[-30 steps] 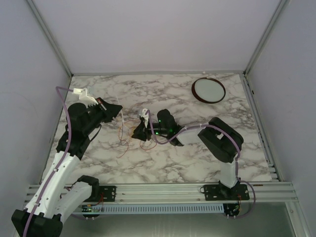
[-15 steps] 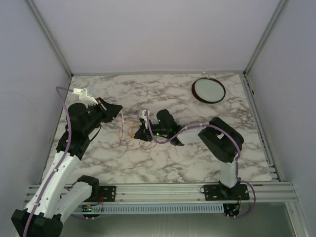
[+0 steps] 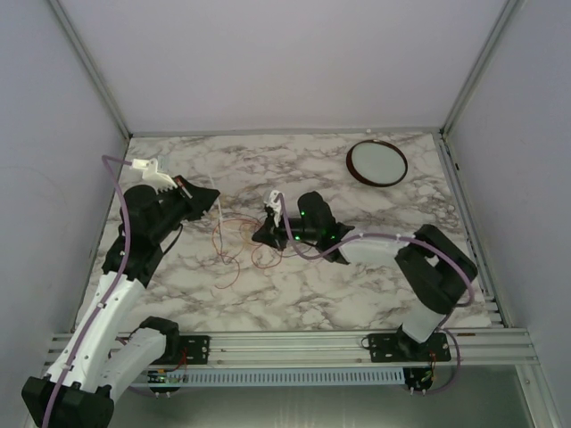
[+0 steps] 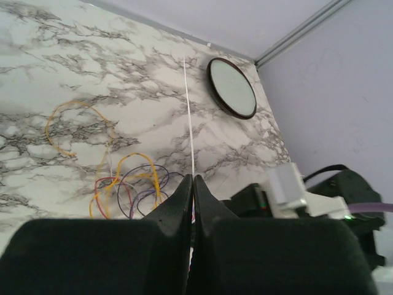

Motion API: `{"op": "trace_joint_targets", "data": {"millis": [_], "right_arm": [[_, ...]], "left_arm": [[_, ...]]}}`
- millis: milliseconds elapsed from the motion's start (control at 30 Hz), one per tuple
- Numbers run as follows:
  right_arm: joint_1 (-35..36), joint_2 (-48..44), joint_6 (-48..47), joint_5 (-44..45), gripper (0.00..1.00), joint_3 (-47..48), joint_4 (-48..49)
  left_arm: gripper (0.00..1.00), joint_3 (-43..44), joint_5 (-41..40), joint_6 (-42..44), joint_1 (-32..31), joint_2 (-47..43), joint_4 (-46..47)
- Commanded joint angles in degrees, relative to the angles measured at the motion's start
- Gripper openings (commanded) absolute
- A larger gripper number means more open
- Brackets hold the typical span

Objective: Zip-tie the wires
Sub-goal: Adjust the cable at the center of the board.

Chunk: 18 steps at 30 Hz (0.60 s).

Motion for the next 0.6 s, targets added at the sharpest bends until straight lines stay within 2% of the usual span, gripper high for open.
{"op": "trace_joint_targets", "data": {"millis": [0, 133, 300, 567], "right_arm": [[-0.5, -5.7, -3.1, 2.1, 0.00, -0.9, -9.2], [-1.6, -11.6, -4.0, 4.7, 0.00, -4.0, -13.6], [-4.6, -18.4, -3.0, 7.2, 0.00, -8.7, -15.0], [-7.8, -24.9, -1.6, 9.6, 0.00, -10.8, -15.3]], "left_arm": [[0.00, 0.8, -0.7, 1.2, 0.8, 0.7, 0.2], [0.00, 1.3, -0.7, 1.6, 1.2, 1.0, 0.0], [0.00, 1.2, -0.4, 1.8, 1.8, 1.3, -0.4], [0.00, 0.9, -0.3, 1.7, 2.4, 1.2, -0.6]]}}
